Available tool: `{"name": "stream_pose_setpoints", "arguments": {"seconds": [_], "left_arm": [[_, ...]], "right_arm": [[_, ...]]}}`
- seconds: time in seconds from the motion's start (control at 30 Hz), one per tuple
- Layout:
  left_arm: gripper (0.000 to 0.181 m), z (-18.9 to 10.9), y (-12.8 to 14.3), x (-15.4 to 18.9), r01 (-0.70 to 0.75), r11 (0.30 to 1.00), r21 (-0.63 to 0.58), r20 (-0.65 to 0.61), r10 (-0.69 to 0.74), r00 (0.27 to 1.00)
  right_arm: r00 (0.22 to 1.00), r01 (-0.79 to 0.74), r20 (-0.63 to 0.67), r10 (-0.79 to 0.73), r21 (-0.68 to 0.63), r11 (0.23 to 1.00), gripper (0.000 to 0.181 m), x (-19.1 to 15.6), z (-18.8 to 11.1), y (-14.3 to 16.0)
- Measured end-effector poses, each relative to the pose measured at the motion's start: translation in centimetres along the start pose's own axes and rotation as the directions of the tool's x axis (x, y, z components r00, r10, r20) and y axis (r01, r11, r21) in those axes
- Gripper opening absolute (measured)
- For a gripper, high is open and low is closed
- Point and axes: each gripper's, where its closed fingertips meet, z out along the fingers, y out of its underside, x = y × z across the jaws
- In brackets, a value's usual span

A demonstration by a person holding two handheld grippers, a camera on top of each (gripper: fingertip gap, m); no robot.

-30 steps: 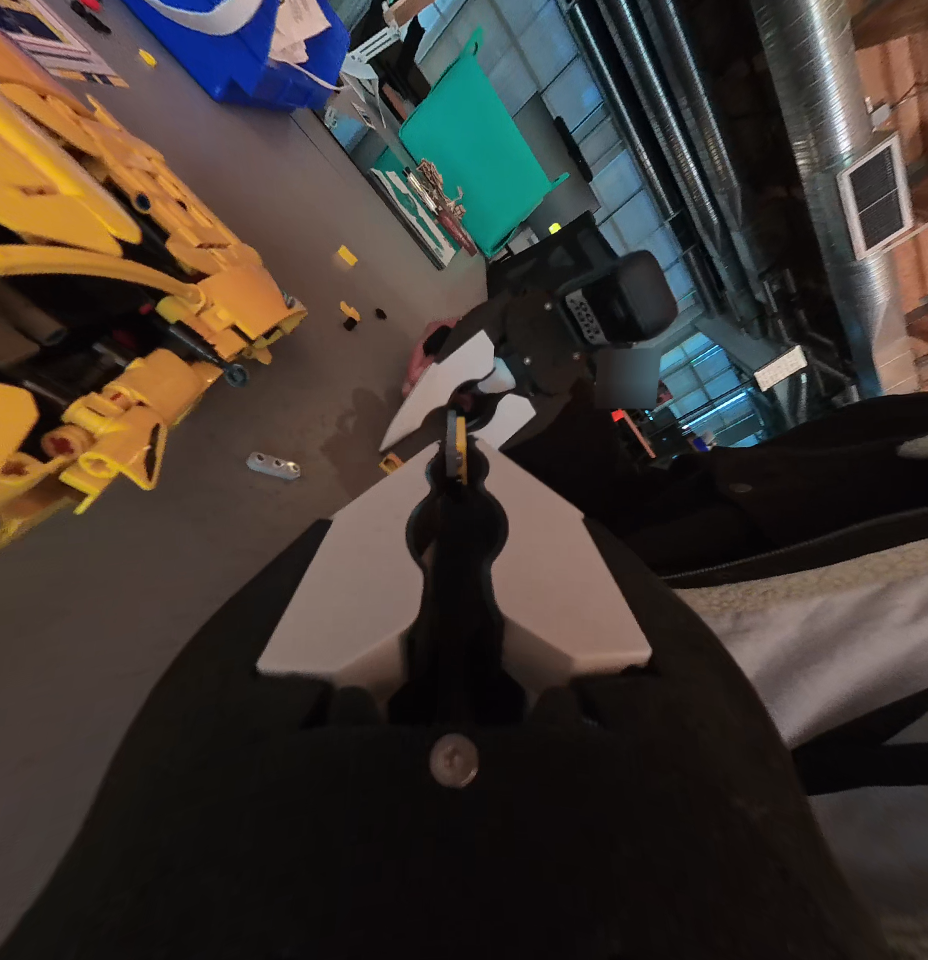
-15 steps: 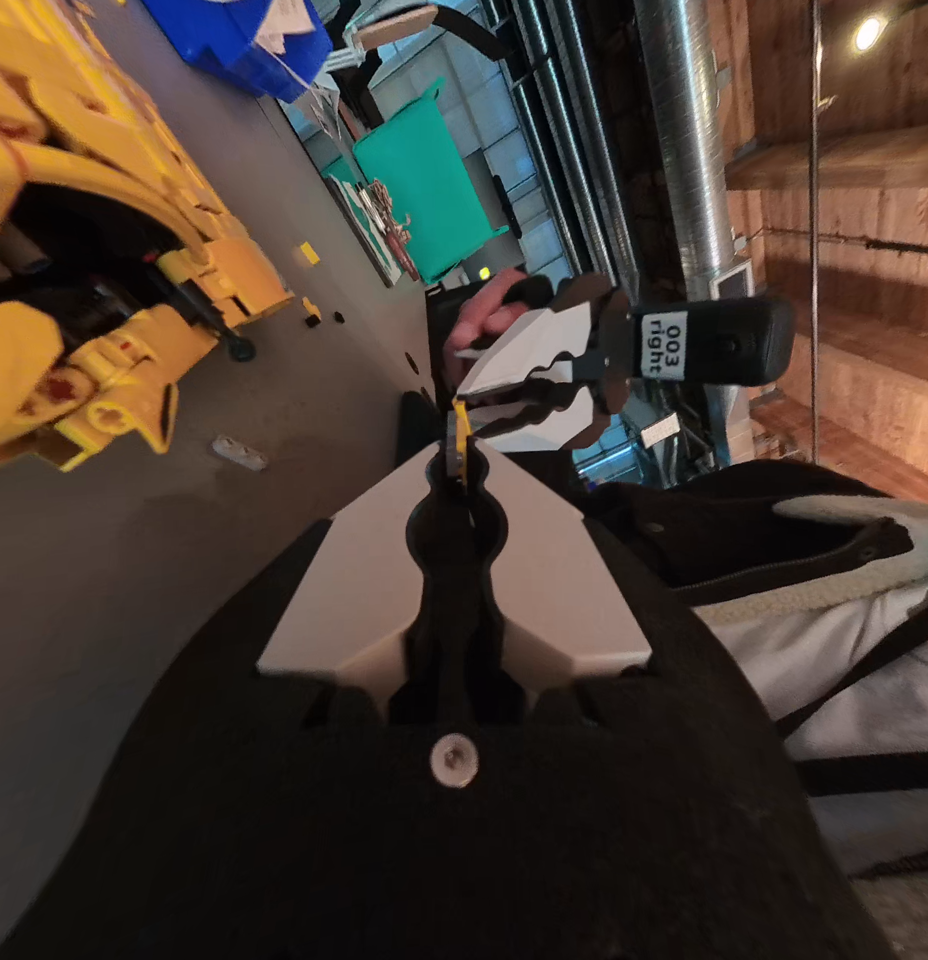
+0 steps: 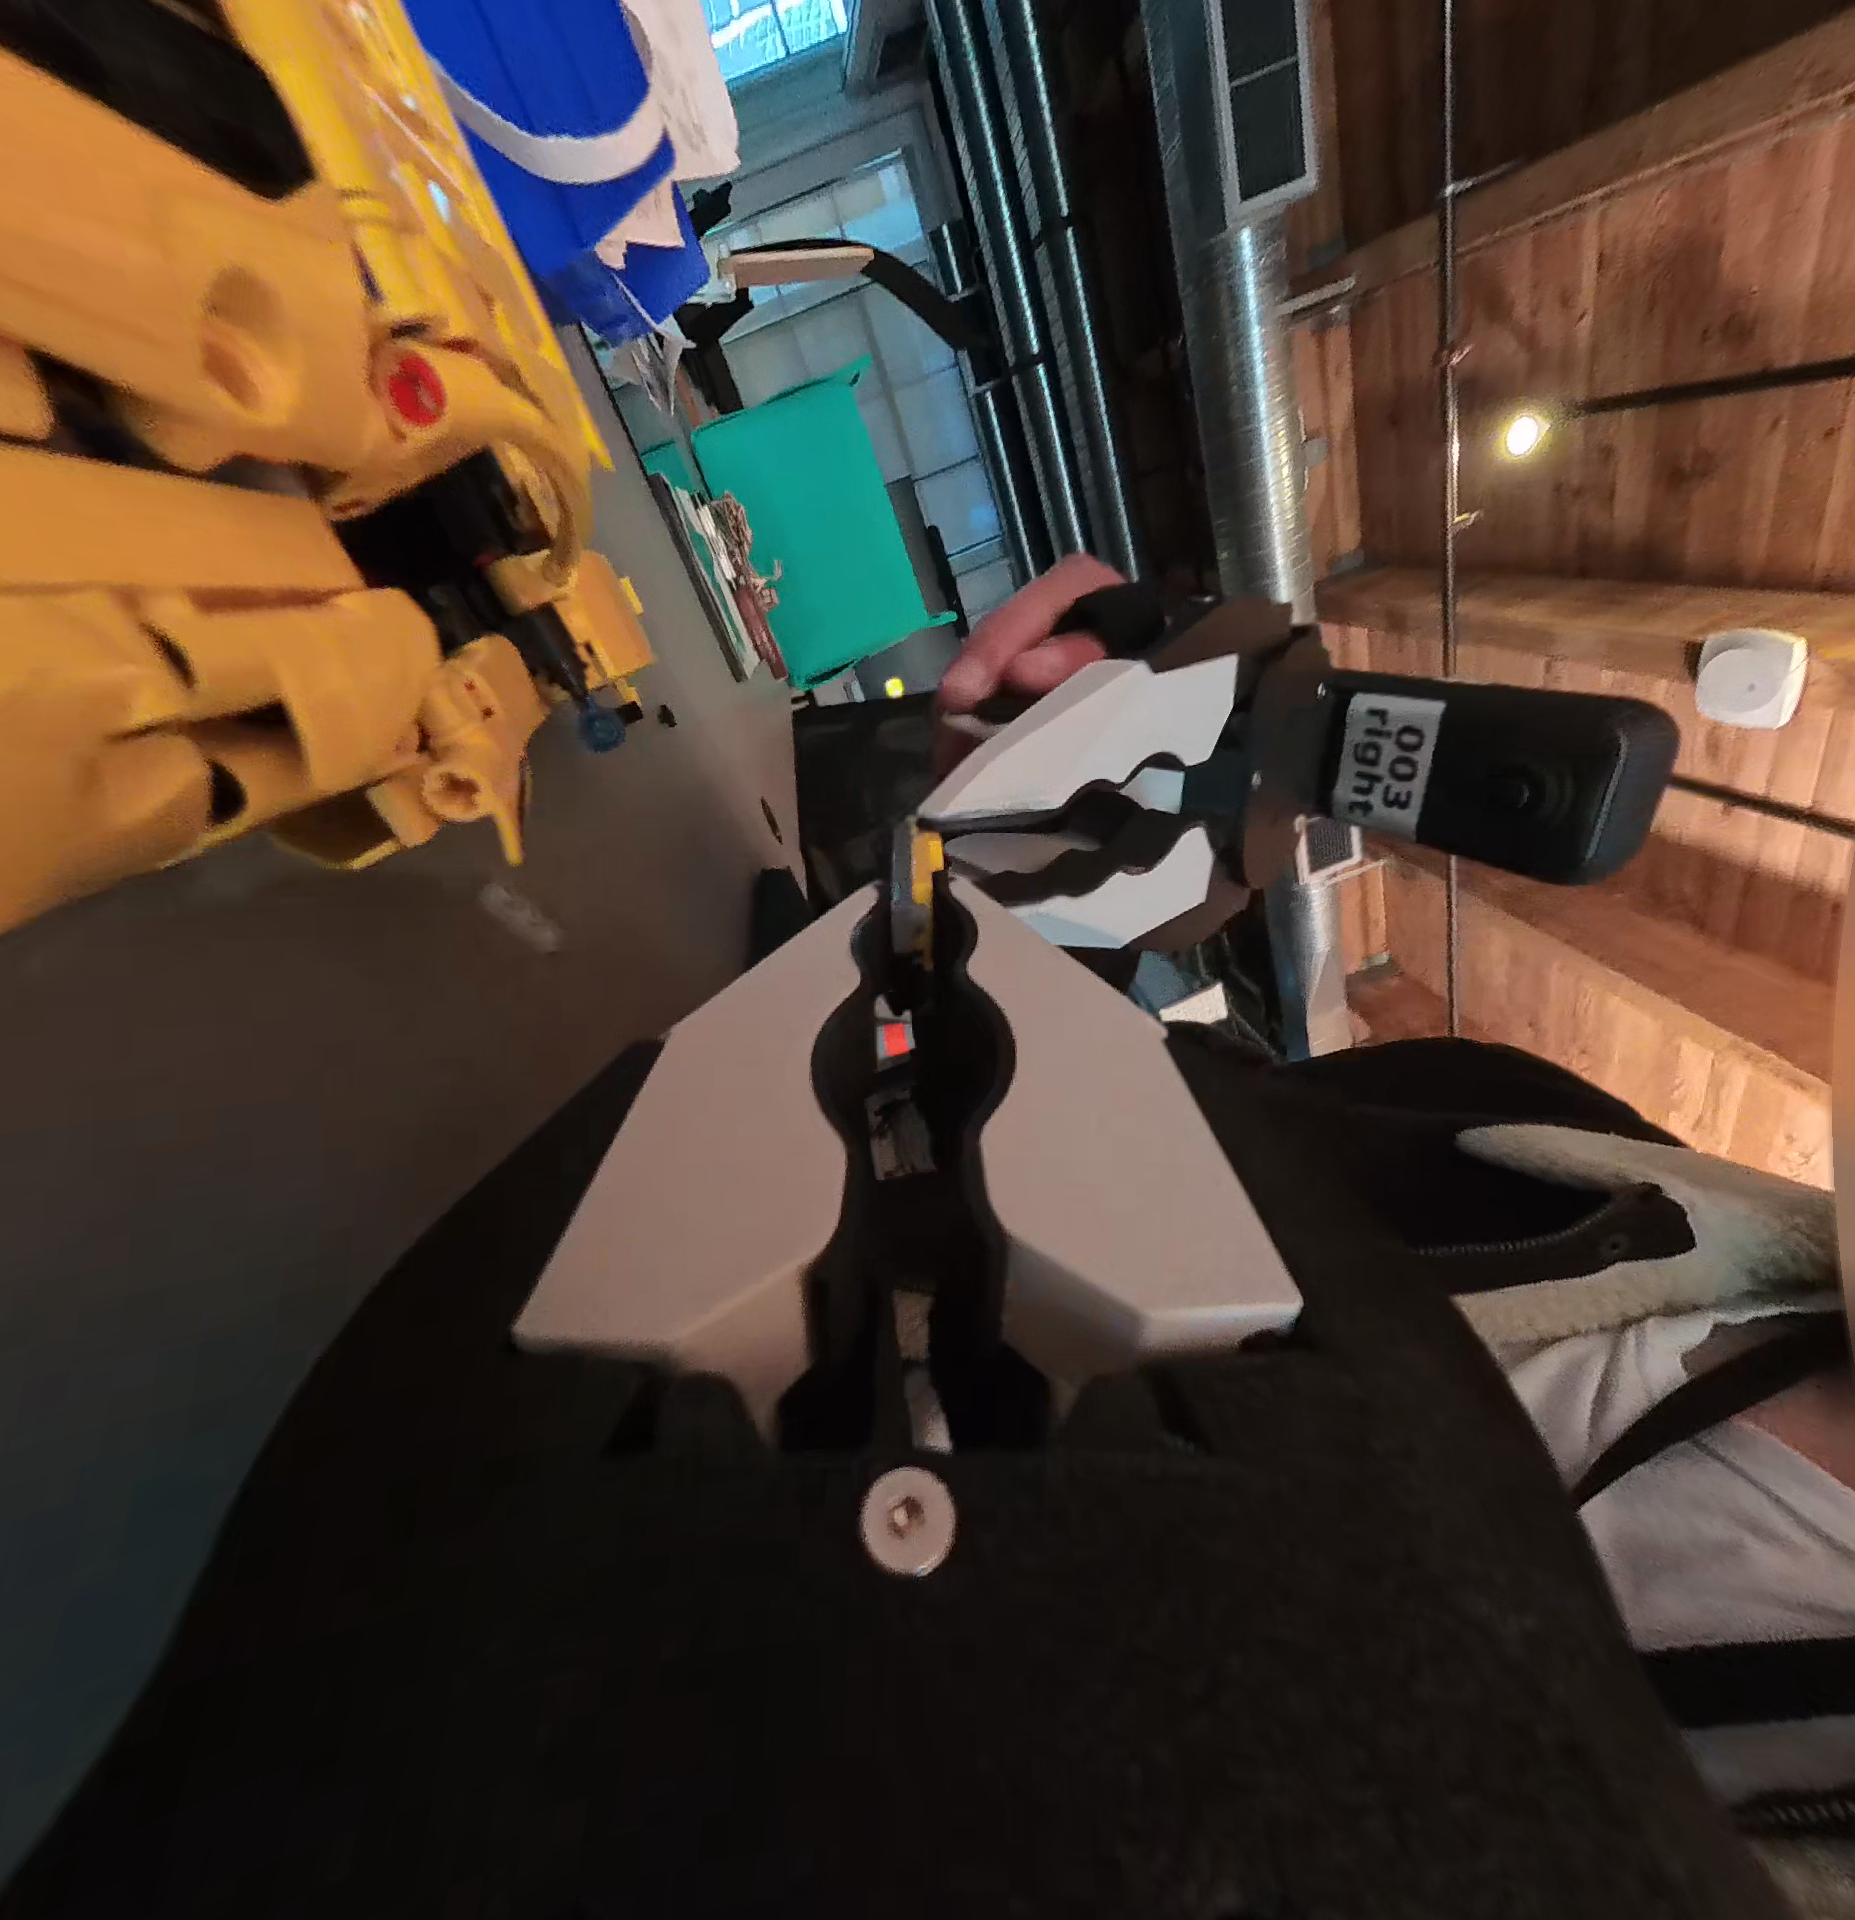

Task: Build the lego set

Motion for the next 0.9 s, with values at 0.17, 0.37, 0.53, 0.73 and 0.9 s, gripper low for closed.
{"name": "stream_pose_setpoints", "arguments": {"seconds": [0.17, 0.37, 0.53, 0.73, 0.9], "left_arm": [[0.005, -0.4, -0.4, -0.2, 0.028, 0.999, 0.027, 0.002, -0.028, 1.000], [0.006, -0.9, -0.8, -0.2, 0.050, 0.997, 0.056, -0.014, -0.050, 0.999], [0.005, -1.0, -0.8, 0.0, 0.060, 0.996, 0.058, -0.029, -0.058, 0.998], [0.006, -1.0, -0.7, -0.1, 0.063, 0.997, 0.051, -0.022, -0.062, 0.998], [0.006, -1.0, -0.8, 0.0, 0.077, 0.996, 0.055, -0.039, -0.075, 0.996]], "right_arm": [[0.998, 0.039, 0.047, -0.034, -0.105, 0.994, 0.016, 0.4, 0.5, 0.1], [0.997, 0.060, 0.061, -0.053, -0.119, 0.991, 0.016, 0.7, 0.8, -0.7], [0.996, 0.055, 0.076, -0.046, -0.115, 0.992, 0.016, 0.6, 0.8, -0.8], [0.994, 0.037, 0.102, -0.027, -0.098, 0.995, 0.016, 0.6, 0.9, -0.8], [0.993, 0.048, 0.112, -0.037, -0.100, 0.994, 0.016, 0.7, 0.9, -0.9]]}}
